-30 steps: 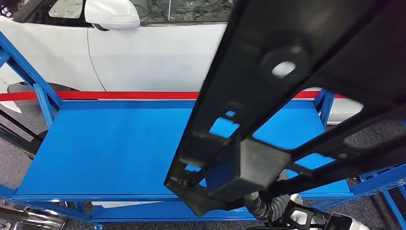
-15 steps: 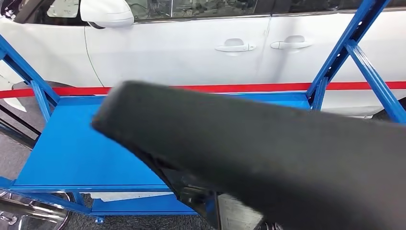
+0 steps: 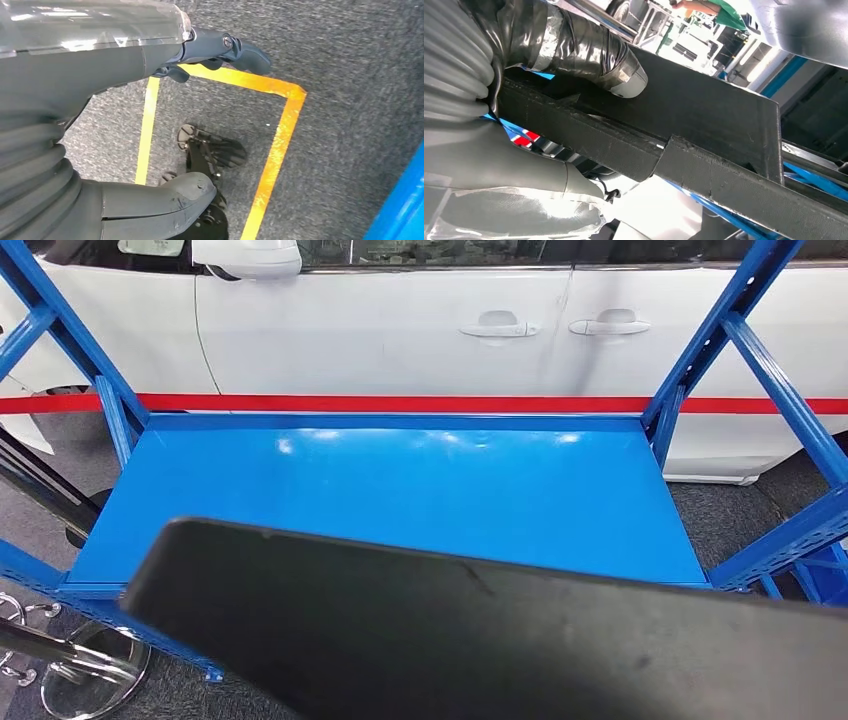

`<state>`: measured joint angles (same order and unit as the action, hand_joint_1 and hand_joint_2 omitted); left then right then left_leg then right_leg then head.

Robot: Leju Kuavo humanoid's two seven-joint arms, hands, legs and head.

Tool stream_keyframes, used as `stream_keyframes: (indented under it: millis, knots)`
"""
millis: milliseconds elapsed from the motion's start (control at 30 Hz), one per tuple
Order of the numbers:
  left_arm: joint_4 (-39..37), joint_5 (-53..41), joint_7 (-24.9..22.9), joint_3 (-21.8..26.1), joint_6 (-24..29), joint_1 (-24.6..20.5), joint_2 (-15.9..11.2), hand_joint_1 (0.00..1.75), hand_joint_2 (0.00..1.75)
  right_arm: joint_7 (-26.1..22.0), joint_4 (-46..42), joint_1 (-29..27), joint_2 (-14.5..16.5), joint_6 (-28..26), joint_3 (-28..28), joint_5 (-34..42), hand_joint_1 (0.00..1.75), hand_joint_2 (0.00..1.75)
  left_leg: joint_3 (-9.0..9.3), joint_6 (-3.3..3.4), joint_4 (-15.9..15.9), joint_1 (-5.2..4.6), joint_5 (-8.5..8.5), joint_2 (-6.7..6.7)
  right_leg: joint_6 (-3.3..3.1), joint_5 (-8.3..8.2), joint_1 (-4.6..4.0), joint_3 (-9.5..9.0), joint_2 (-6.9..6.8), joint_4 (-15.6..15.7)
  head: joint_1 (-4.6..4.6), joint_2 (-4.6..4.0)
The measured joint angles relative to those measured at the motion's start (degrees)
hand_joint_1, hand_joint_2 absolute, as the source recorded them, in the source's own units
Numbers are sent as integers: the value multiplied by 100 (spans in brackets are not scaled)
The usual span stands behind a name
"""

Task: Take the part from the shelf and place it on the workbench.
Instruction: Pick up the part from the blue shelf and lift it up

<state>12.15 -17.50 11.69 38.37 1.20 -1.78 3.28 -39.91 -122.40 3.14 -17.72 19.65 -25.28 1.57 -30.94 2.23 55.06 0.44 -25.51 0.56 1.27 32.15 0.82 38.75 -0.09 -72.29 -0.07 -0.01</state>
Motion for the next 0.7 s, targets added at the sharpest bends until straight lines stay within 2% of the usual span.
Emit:
stream_keyframes:
  millis: [33, 67, 100, 133, 167, 233, 267, 300, 333, 400, 433, 467, 500, 533, 567, 600, 633, 667, 700]
  knots:
    - [0, -1, 0, 1, -1, -1, 1, 0, 175, 0, -2, -1, -7, 0, 1, 0, 175, 175, -55, -8, 20, -8, 30, -2, -32, -139, -12, -267, 2, 311, 0, 0]
    - [0, -1, 0, 1, -2, -1, 7, 0, 175, 0, -7, 0, -14, 0, 3, 0, 175, 175, -96, -20, 33, -16, 60, -4, -83, -239, -34, -597, 5, 751, -1, 1]
    - [0, -1, 1, 1, -3, -3, 14, 0, 175, 1, -16, 2, -21, 0, 6, 0, 175, 175, -126, -38, 42, -25, 92, -6, -130, -290, -53, -887, 5, 1183, -1, 0]
    - [0, -2, 1, 1, -4, -4, 21, 0, 175, 3, -26, 3, -25, 0, 9, 0, 175, 175, -147, -68, 46, -25, 126, -7, -168, -302, -77, -1078, 6, 1493, -2, 0]
    - [0, -2, 2, 2, -4, -5, 27, 0, 175, 5, -36, 6, -29, 0, 12, -1, 175, 175, -166, -103, 46, -20, 162, -7, -193, -292, -97, -1172, 5, 1667, -2, 0]
    - [0, -2, 2, 6, -4, -3, 26, 0, 175, 10, -45, 8, -33, 1, 14, -3, 175, 175, -194, -180, 42, -9, 207, -11, -225, -353, -92, -1150, -5, 1737, -2, 1]
    - [0, -2, 3, 9, -4, -3, 22, 0, 175, 11, -46, 12, -35, 1, 14, -5, 175, 175, -224, -211, 80, -8, 149, -19, -255, -405, -74, -1121, -18, 1762, -3, 0]
    - [0, -2, 2, 13, -4, -4, 20, 0, 175, 12, -46, 14, -38, 2, 14, -7, 175, 175, -282, -239, 200, -8, 1, -29, -294, -465, -54, -1078, -33, 1785, -8, 0]
    - [0, -3, 3, 16, -4, -4, 17, 0, 175, 13, -47, 15, -40, 2, 14, -7, 175, 175, -374, -266, 435, -2, -236, -38, -326, -528, -36, -1019, -48, 1802, -14, 0]
    - [0, -3, 3, 22, -3, -5, 19, 0, 175, 13, -48, 14, -40, 1, 14, -13, 175, 175, -600, -318, 1159, 24, -756, -42, -356, -633, -48, -866, -57, 1781, -25, 0]
    - [0, -4, 9, 25, -3, -4, 20, 0, 175, 13, -48, 11, -40, -7, 14, -27, 175, 175, -666, -344, 1485, 34, -887, -41, -350, -684, -50, -778, -59, 1761, -26, 0]
    - [0, -7, 20, 29, -3, -4, 18, 0, 175, 13, -49, 10, -40, -19, 14, -52, 175, 175, -657, -365, 1661, 42, -878, -40, -340, -733, -49, -688, -61, 1737, -26, -1]
    - [0, -12, 33, 32, -5, -5, 15, 0, 175, 13, -51, 9, -40, -35, 14, -81, 175, 175, -560, -380, 1652, 50, -755, -39, -326, -778, -45, -601, -62, 1711, -26, 0]
    - [0, -23, 47, 36, -8, -7, 11, 0, 175, 13, -56, 7, -40, -56, 14, -110, 175, 175, -361, -386, 1433, 59, -568, -39, -307, -822, -41, -526, -62, 1690, -27, 0]
    - [0, -33, 57, 39, -12, -11, 7, 0, 175, 13, -66, 5, -42, -78, 14, -132, 175, 175, -85, -383, 1064, 67, -410, -40, -285, -863, -37, -469, -61, 1676, -27, 0]
    - [0, -43, 65, 41, -16, -17, 4, 0, 175, 14, -83, 1, -48, -99, 14, -141, 175, 175, 220, -368, 614, 63, -338, -43, -257, -904, -41, -426, -61, 1663, -27, 1]
    - [0, -51, 68, 44, -20, -22, 1, 0, 175, 16, -99, -7, -58, -116, 14, -142, 175, 175, 477, -339, 217, 54, -336, -49, -225, -949, -45, -396, -64, 1657, -27, 0]
    - [0, -52, 72, 50, -23, -27, 0, 0, 175, 20, -114, -17, -73, -127, 14, -132, 175, 175, 636, -308, -49, 40, -372, -57, -194, -995, -47, -375, -68, 1654, -27, -1]
    - [0, -53, 77, 59, -25, -27, -3, 0, 175, 23, -123, -33, -92, -131, 14, -111, 175, 175, 697, -273, -180, 23, -404, -63, -161, -1043, -48, -358, -73, 1657, -28, -1]
